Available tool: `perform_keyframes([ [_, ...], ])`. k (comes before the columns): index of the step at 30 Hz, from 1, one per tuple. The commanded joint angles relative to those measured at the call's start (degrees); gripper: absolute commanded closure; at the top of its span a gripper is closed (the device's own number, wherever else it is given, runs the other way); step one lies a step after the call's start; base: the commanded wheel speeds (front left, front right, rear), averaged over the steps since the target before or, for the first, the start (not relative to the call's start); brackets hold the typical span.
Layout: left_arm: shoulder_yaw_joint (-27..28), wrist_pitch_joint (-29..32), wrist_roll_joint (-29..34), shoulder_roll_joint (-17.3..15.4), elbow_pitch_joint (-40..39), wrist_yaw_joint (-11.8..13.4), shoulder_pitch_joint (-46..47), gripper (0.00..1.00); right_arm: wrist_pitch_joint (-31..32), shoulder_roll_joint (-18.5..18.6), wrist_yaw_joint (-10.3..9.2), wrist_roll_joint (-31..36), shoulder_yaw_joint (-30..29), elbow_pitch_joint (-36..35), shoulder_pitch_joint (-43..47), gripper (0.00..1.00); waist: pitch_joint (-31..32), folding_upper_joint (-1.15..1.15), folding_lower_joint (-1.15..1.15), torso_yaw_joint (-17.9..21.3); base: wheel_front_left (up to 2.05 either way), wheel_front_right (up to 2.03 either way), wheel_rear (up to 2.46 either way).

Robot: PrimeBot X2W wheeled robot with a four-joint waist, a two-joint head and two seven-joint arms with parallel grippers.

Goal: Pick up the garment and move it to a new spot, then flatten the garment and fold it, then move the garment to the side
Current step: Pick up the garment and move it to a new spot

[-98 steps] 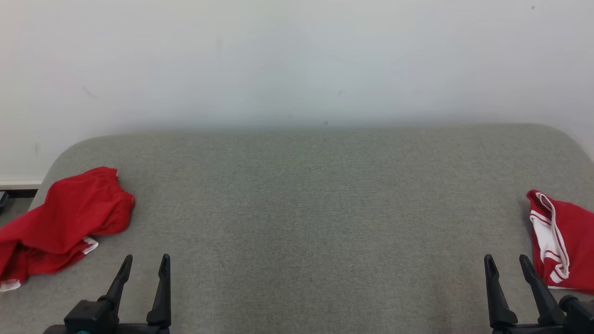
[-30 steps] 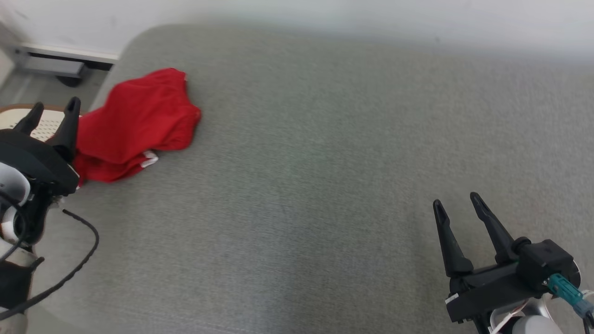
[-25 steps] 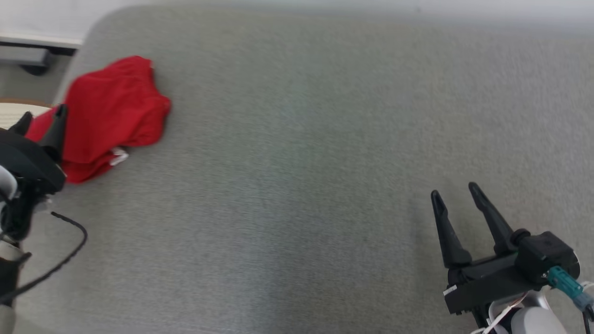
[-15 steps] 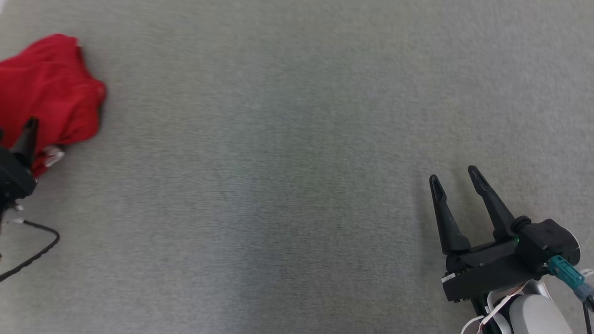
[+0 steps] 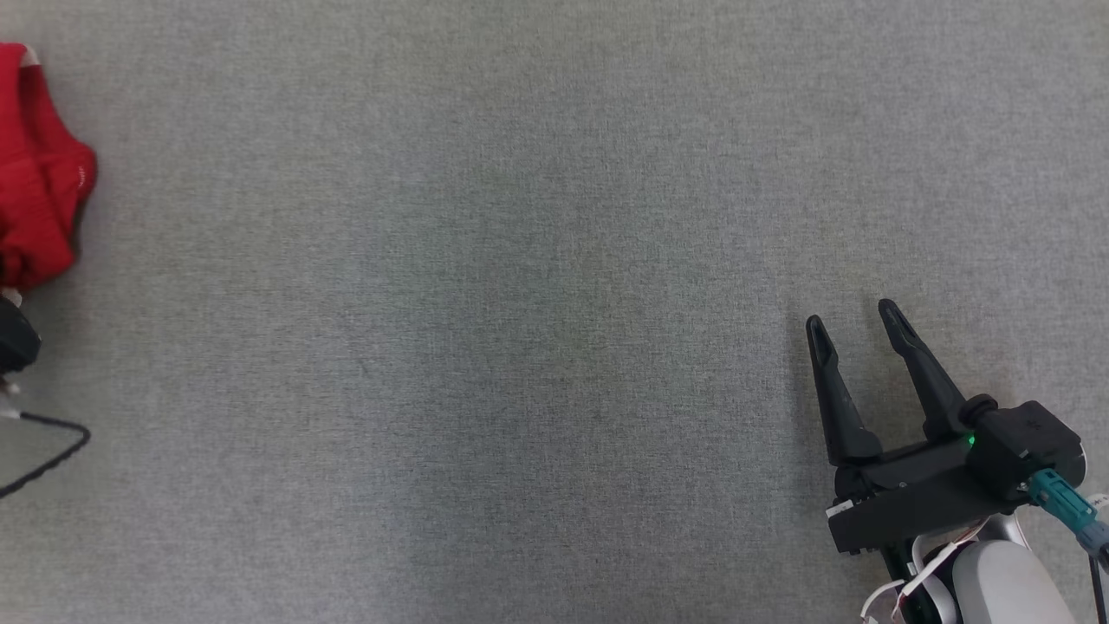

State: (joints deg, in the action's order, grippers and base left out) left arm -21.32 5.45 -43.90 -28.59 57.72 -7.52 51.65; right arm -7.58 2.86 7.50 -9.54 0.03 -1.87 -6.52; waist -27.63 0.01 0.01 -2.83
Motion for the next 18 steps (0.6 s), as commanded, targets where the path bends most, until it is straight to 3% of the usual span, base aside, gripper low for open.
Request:
perform_keyframes([
  [1,0.13,-2.26,0.57,-0.02,0.30,0.52,1.01,1.00,-0.26,0.11,-0.02,-0.46,-0.23,0.15,-0.38,0.00,0.92,-0.01,-0.01,-0.66,0.00,0.00,0.00],
  [11,0.23,-17.86,3.79,0.72,-2.02,3.99,1.30,1.00,-0.60,0.12,-0.02,-1.37,-0.09,1.79,1.48,0.00,7.67,-0.01,-0.01,-2.67,0.00,0.00,0.00],
  [18,1.24,-20.58,6.59,2.23,-15.01,7.83,-5.58,1.00,-1.08,0.12,-0.02,-2.64,-0.33,3.08,3.63,0.00,12.90,-0.01,-0.01,-2.76,0.00,0.00,0.00],
])
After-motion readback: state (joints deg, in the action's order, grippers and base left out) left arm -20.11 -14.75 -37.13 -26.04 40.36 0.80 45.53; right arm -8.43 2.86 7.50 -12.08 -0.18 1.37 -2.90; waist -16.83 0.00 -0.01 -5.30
